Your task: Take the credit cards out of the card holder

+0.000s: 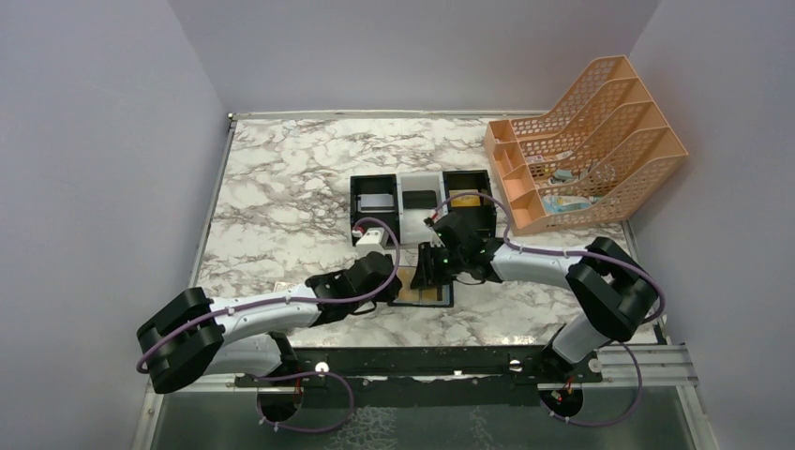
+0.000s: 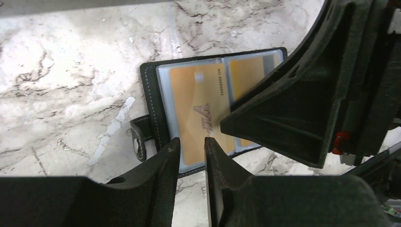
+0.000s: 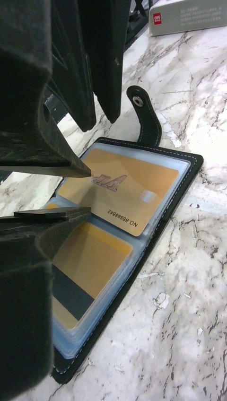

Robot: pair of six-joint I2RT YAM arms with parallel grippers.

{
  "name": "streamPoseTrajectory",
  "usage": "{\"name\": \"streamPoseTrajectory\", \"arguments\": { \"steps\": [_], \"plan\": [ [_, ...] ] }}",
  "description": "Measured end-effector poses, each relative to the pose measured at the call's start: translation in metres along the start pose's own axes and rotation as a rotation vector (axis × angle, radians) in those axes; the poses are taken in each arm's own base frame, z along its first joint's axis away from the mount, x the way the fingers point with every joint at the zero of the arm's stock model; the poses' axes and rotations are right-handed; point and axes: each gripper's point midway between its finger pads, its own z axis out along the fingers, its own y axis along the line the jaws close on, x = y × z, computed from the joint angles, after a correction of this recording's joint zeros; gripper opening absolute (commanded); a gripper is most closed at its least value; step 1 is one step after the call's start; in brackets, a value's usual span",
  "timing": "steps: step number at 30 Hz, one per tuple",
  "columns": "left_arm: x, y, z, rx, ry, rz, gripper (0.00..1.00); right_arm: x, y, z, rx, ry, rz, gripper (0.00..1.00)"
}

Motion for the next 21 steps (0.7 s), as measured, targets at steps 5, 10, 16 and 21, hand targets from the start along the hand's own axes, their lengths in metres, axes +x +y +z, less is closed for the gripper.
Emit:
{"name": "streamPoseTrajectory", "arguments": {
  "steps": [5, 10, 16, 21],
  "plan": [
    [-0.003, -0.010, 0.000, 0.040, 0.001, 0.008, 0.23, -0.003, 0.003, -0.004, -0.007, -0.011, -0.003, 0.31],
    [0.003, -0.009, 0.004, 0.036, 0.019, 0.014, 0.21, -0.010, 0.008, -0.010, -0.012, -0.045, -0.005, 0.31],
    [0.010, -0.006, 0.013, 0.023, 0.040, 0.021, 0.19, -0.015, 0.007, -0.013, 0.007, -0.075, 0.011, 0.30],
    [0.022, 0.003, 0.021, -0.017, 0.073, 0.032, 0.16, -0.014, 0.002, -0.009, 0.027, -0.068, 0.035, 0.31]
  ]
}}
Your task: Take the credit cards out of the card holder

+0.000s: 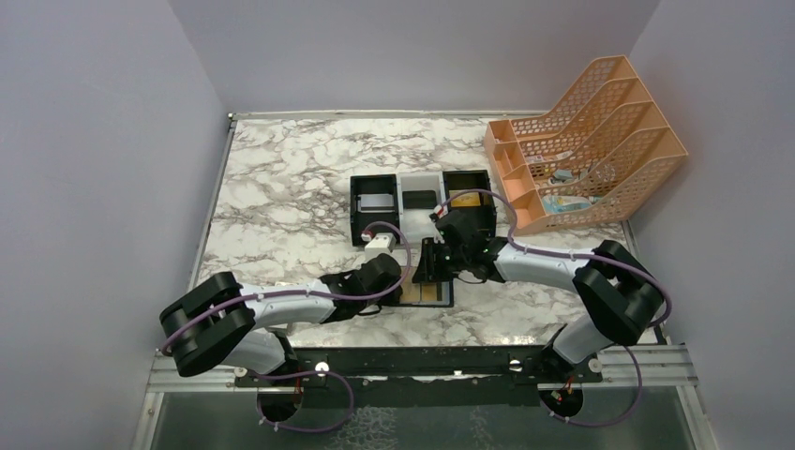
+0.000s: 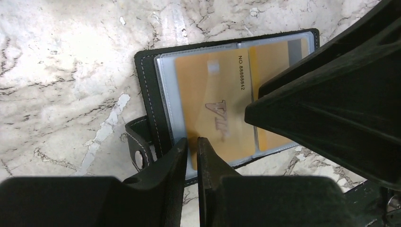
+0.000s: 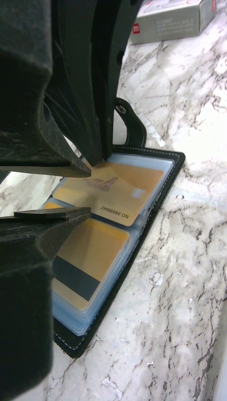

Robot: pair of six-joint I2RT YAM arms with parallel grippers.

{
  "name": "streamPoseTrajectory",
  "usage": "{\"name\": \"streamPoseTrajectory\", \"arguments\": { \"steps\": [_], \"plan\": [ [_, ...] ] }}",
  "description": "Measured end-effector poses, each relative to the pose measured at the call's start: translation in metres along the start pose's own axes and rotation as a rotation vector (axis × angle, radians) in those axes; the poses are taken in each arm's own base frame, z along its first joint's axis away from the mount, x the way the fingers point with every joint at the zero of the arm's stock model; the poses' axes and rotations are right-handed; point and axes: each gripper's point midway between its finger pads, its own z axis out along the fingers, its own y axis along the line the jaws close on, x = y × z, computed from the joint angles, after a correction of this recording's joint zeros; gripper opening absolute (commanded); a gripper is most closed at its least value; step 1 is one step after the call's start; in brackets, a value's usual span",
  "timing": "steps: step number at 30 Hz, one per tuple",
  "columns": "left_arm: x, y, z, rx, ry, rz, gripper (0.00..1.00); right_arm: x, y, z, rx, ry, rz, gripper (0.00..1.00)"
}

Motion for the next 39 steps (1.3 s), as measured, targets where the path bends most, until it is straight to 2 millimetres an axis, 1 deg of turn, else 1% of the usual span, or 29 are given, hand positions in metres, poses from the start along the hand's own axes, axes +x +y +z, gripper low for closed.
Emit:
{"name": "streamPoseTrajectory", "arguments": {
  "steps": [5, 9, 24, 37, 39],
  "plan": [
    [0.000, 0.000, 0.001, -0.005, -0.001, -0.018, 0.17, 0.006, -0.007, 0.006, 0.023, 0.023, 0.015, 0.30],
    [-0.001, 0.000, 0.000, -0.006, -0.006, -0.022, 0.19, 0.005, -0.009, 0.006, 0.034, 0.017, 0.017, 0.30],
    [-0.001, 0.001, 0.001, -0.008, -0.006, -0.027, 0.17, 0.004, -0.011, 0.006, 0.052, -0.003, 0.080, 0.30],
    [0.000, 0.001, 0.001, -0.001, -0.012, -0.043, 0.16, 0.008, -0.007, 0.013, 0.003, 0.000, 0.141, 0.21],
    [0.000, 0.001, 0.000, 0.001, -0.014, -0.045, 0.16, 0.008, -0.007, 0.013, -0.004, 0.000, 0.154, 0.17]
  ]
}}
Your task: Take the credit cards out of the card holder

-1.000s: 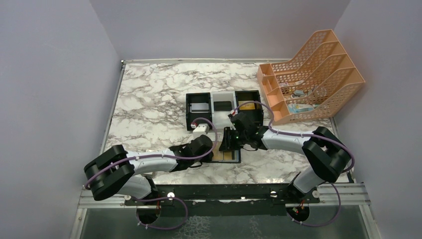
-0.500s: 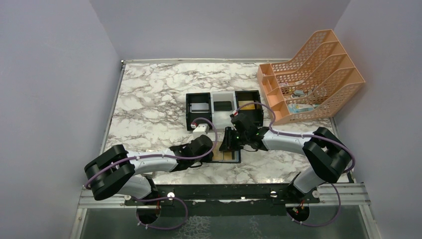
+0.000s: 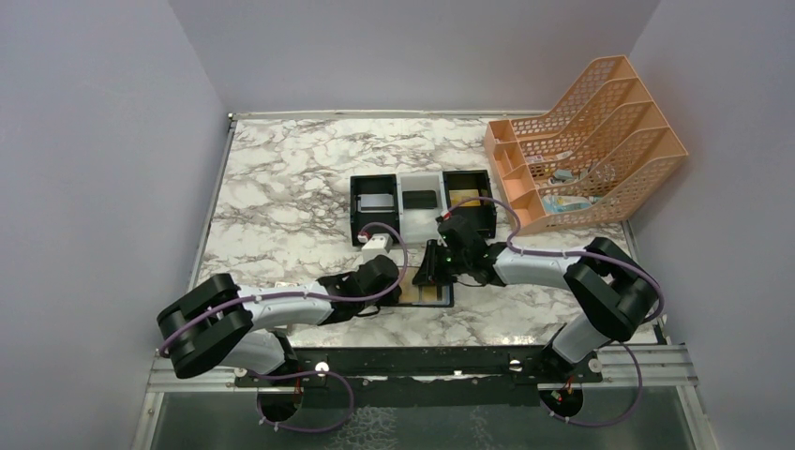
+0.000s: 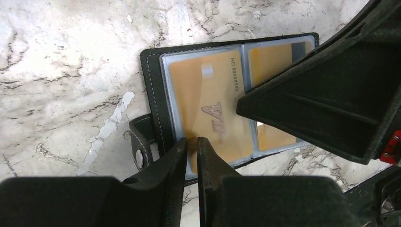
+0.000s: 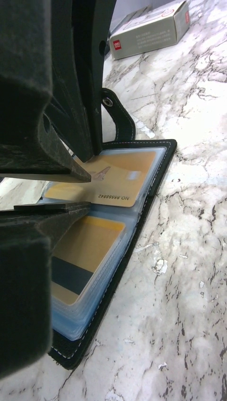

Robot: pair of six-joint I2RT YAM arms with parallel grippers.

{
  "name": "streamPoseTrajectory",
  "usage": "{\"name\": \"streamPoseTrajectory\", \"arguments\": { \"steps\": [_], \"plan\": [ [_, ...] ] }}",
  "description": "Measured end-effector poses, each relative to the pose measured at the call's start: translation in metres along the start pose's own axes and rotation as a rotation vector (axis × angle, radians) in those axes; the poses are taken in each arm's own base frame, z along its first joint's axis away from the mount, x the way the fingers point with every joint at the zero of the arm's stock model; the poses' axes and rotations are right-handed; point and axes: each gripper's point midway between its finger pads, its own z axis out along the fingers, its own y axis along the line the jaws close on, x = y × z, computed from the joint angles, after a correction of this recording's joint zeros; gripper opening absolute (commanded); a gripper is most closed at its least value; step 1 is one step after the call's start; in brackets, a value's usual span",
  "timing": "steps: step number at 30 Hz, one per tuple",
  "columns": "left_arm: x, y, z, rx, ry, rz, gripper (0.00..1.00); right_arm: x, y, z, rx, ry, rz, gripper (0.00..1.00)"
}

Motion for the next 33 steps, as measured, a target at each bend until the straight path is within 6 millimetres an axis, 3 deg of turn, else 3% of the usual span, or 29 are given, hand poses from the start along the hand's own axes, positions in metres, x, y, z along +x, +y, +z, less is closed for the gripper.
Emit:
{"name": "streamPoseTrajectory", "arguments": {
  "steps": [3, 9, 22, 30, 33],
  "plan": [
    [0.000, 0.001, -0.001, 0.004, -0.003, -0.003, 0.16, 0.000, -0.001, 0.001, -0.010, -0.008, 0.019, 0.08],
    [0.001, 0.002, -0.002, 0.009, -0.007, -0.006, 0.16, 0.001, -0.002, 0.000, -0.043, -0.004, 0.054, 0.01],
    [0.002, 0.003, -0.004, 0.014, -0.005, -0.011, 0.13, -0.001, 0.006, -0.008, -0.084, -0.005, 0.043, 0.01],
    [0.004, 0.002, -0.005, 0.022, 0.003, -0.015, 0.13, 0.004, -0.001, -0.015, -0.081, 0.001, 0.043, 0.01],
    [0.004, 0.002, -0.005, 0.024, 0.004, -0.015, 0.13, 0.001, -0.002, -0.018, -0.081, -0.008, 0.031, 0.12]
  ]
}}
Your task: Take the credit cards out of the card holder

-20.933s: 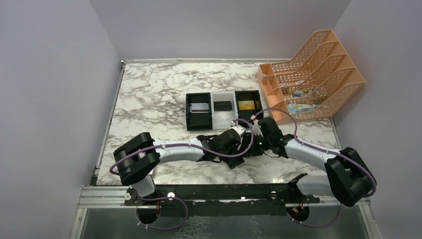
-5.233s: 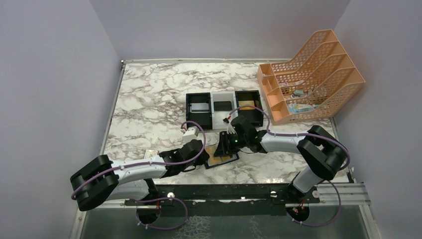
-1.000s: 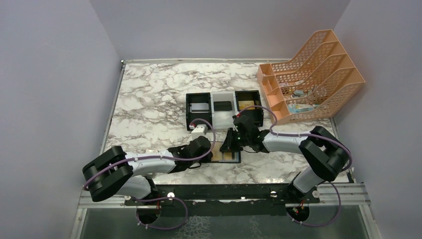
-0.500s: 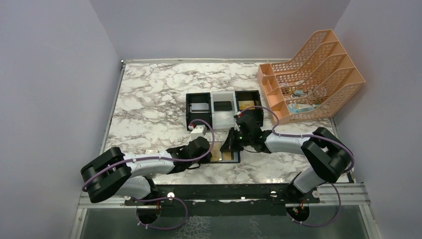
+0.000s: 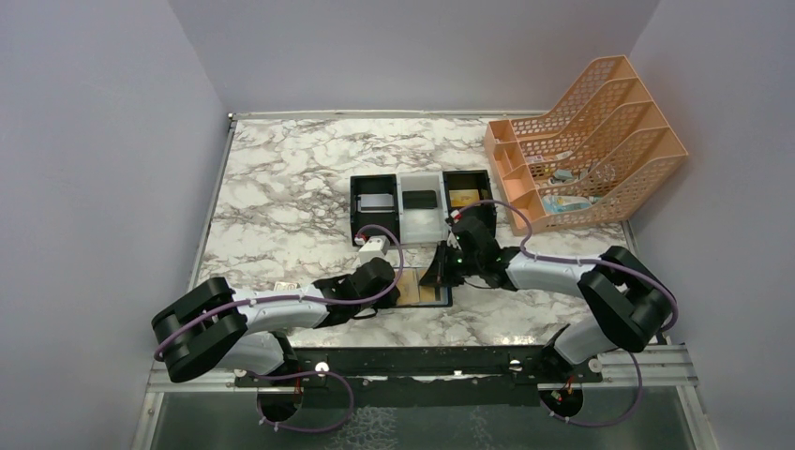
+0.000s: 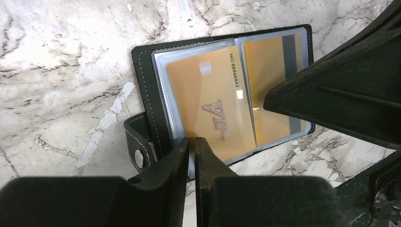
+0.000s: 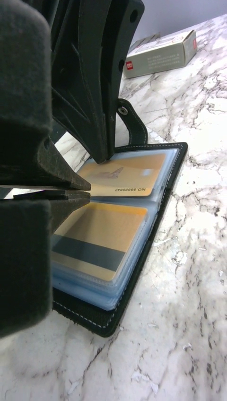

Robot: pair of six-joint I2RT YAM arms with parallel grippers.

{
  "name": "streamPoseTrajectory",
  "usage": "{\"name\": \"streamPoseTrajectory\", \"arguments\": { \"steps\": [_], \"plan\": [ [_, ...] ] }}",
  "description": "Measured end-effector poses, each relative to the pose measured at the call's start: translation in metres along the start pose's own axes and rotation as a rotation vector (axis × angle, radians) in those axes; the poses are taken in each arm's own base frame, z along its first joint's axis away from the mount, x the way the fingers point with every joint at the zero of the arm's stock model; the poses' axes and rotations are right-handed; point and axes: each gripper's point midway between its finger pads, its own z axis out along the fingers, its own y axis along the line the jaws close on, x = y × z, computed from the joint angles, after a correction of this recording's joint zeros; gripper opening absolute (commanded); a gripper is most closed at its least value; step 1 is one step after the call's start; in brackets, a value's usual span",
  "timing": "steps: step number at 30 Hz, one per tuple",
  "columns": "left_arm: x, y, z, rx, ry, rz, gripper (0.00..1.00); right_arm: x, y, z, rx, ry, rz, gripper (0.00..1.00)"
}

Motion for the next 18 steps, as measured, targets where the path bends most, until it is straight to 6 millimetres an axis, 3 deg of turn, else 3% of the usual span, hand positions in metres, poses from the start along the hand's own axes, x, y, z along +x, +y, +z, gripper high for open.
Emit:
{"name": "streamPoseTrajectory", "arguments": {
  "steps": [4, 8, 18],
  "plan": [
    [0.000, -0.001, 0.000, 0.003, 0.001, 0.000, 0.13, 0.000, -0.005, -0.001, 0.025, 0.013, -0.012, 0.26],
    [0.000, -0.001, 0.000, 0.004, 0.002, 0.000, 0.12, -0.003, -0.004, 0.005, 0.033, 0.024, -0.037, 0.32],
    [0.001, 0.000, 0.000, 0.002, 0.003, 0.004, 0.12, 0.000, 0.005, 0.019, -0.037, 0.080, -0.082, 0.28]
  ]
}}
